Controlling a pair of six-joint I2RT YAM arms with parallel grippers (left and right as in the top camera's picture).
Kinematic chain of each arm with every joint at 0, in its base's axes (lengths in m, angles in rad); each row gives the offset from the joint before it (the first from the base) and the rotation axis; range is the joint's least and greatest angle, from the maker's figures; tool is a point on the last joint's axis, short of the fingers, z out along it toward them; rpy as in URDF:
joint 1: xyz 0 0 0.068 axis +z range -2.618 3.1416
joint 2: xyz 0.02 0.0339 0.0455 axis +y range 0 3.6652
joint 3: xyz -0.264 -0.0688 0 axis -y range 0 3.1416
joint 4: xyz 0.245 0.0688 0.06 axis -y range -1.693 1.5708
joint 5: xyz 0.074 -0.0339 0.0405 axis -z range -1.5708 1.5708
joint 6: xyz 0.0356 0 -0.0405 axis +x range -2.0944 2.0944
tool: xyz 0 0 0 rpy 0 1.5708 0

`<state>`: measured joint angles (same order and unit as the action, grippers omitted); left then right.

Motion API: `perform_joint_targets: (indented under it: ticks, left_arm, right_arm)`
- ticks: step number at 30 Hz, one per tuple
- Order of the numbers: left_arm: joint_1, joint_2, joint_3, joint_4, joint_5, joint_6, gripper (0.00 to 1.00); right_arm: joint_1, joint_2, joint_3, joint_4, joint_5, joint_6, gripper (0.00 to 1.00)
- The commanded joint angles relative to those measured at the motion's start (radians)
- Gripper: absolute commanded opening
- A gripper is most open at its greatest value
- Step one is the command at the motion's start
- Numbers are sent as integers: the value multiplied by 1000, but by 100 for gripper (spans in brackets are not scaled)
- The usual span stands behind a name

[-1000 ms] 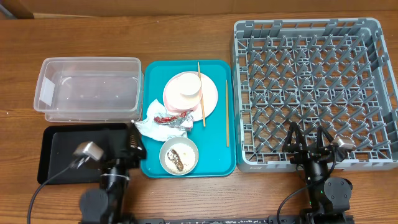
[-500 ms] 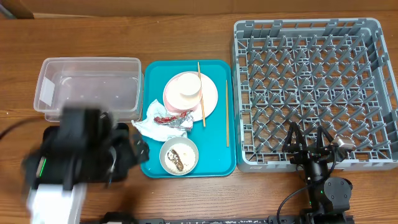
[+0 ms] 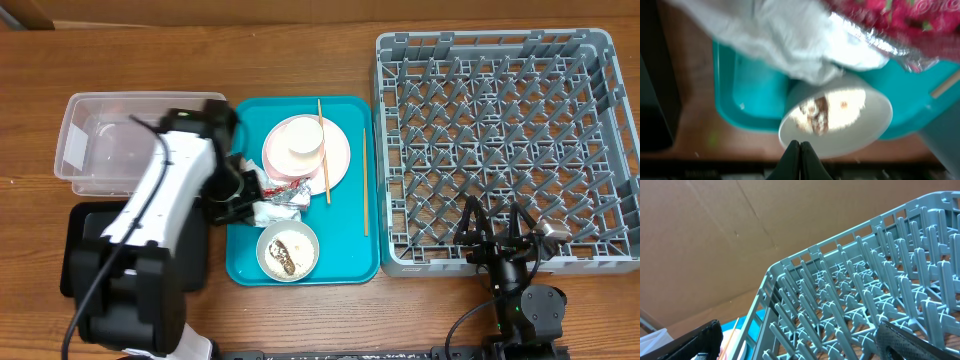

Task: Sort waste into correct bins and load items into the dishwasher
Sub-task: 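Grasp the red snack wrapper with the left gripper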

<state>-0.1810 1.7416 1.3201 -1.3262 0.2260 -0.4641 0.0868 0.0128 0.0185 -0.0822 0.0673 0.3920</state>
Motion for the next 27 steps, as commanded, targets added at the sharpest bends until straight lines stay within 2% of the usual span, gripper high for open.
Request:
perform_joint_targets:
  ticks: [1, 3, 4, 6, 7, 11, 18, 22, 27]
  left_arm:
    - [-124, -9, 0, 51, -225, -184, 4]
    - [-196, -9, -1, 94, -315, -282, 5]
    - [-223, -9, -1, 109, -341, -316, 13]
    - [-252, -9, -1, 128, -369, -346, 41]
    - [-256, -9, -1, 131, -367, -361, 46]
    - [-243, -9, -1, 137, -368, -378, 49]
    - [-195, -8, -1, 285, -413, -324, 55]
    - [-148, -8, -2, 287, -340, -331, 59]
    - [-116, -8, -34, 307, -320, -468, 59]
  right_arm:
    - [3, -9, -10, 6, 10, 0, 100]
    - [3, -9, -10, 6, 10, 0, 100]
    - [3, -9, -10, 5, 10, 0, 100]
    - [3, -9, -10, 5, 10, 0, 100]
    - [3, -9, -10, 5, 10, 0, 100]
    - [3, -9, -10, 6, 10, 0, 100]
    - [3, -9, -10, 6, 10, 0, 100]
    - [3, -9, -10, 5, 10, 0, 100]
    - [3, -9, -10, 5, 10, 0, 100]
